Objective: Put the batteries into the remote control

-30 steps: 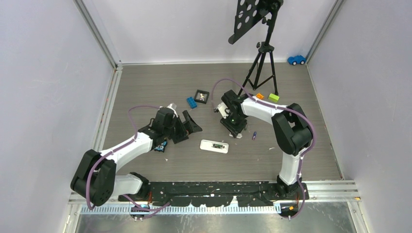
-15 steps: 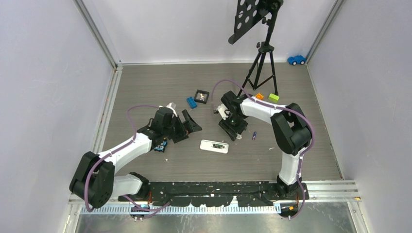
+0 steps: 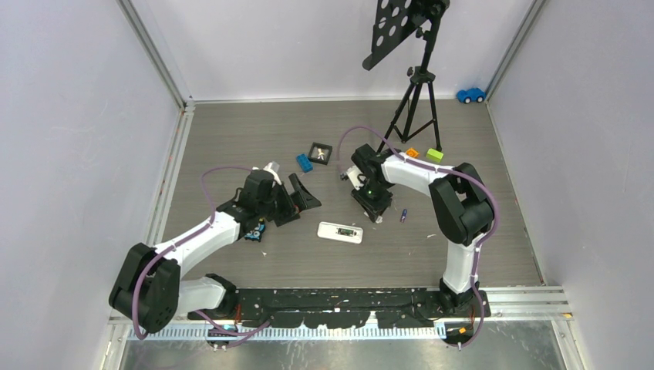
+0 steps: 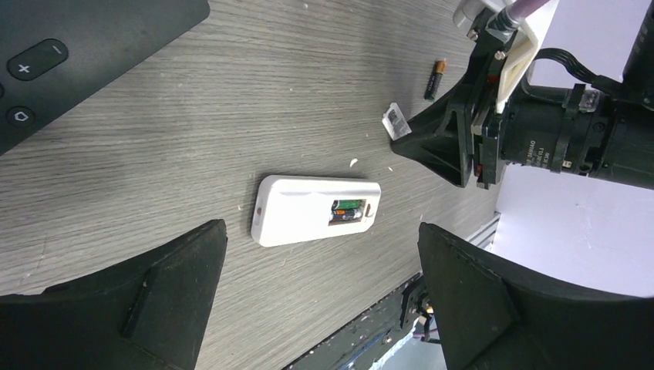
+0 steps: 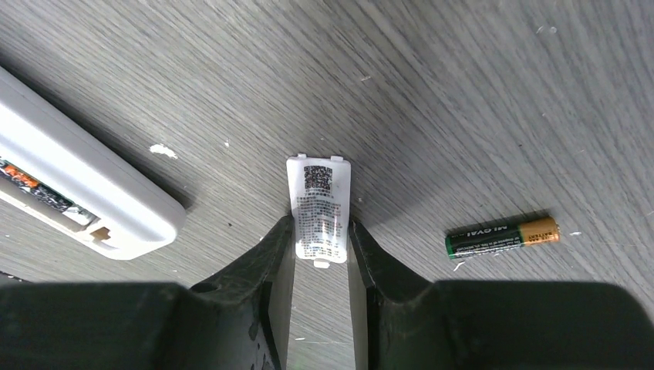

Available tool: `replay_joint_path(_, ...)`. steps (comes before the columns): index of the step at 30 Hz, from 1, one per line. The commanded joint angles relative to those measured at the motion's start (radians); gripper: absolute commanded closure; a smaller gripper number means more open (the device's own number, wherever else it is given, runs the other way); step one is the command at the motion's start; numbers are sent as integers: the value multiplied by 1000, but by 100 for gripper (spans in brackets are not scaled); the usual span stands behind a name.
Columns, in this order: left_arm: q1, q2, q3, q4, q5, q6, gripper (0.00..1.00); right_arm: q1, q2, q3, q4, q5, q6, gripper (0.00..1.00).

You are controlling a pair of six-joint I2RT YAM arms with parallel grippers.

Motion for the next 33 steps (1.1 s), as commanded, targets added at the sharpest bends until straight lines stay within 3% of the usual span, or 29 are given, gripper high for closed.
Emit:
replay_joint_path(1, 5, -29, 11, 54, 57, 4, 4, 4, -56, 8, 61, -54, 19, 76)
replay_joint_path(7, 7, -38, 29, 54, 117, 10, 7, 5, -244, -53, 133, -172, 18, 76)
replay_joint_path(20, 5, 52, 58, 297, 373, -125, 17, 112, -432, -93, 208, -415, 9, 75)
replay_joint_path(26, 4, 96, 30, 373, 406, -189, 39, 141, -461, -93, 272, -459, 39, 74)
replay_joint_path(33, 4, 95, 24, 388, 435, -202, 48, 147, -447, -98, 312, -467, 58, 73)
